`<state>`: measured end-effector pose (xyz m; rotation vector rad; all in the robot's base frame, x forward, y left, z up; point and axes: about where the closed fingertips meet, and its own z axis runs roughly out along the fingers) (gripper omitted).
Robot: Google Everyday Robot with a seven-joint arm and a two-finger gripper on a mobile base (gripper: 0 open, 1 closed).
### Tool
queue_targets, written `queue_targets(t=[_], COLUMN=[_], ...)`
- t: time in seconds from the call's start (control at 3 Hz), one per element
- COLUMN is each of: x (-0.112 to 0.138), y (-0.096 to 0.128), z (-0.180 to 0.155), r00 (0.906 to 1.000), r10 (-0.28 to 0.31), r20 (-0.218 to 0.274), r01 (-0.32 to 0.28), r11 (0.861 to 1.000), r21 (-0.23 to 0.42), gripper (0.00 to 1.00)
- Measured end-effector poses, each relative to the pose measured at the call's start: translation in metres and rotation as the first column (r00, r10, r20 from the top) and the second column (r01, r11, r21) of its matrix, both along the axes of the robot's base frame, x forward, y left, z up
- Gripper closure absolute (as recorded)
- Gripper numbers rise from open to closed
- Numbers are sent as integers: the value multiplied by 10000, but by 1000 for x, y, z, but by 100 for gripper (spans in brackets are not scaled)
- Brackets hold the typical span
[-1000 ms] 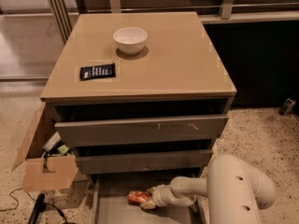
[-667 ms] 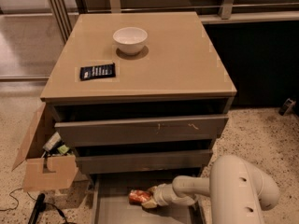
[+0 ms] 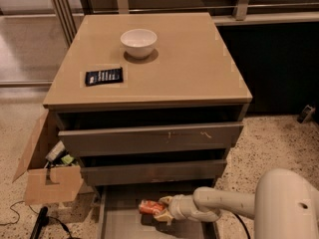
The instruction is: Pick coke can from bottom drawer and place on counter
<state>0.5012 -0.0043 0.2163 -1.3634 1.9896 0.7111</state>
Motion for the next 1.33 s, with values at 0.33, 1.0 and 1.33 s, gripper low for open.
queue_targets(t=[0.33,1.0,1.33], x=[-29,-45,-44], y=[-8,-44,-75], z=[33,132,217], r00=[9979,9842,9728], r10=[374,1102,1383], r20=[531,1383,1857], r01=[-377,-1115,-1413], r11=[9993,9938,9900], r21=[56,15,30], gripper=[100,100,100])
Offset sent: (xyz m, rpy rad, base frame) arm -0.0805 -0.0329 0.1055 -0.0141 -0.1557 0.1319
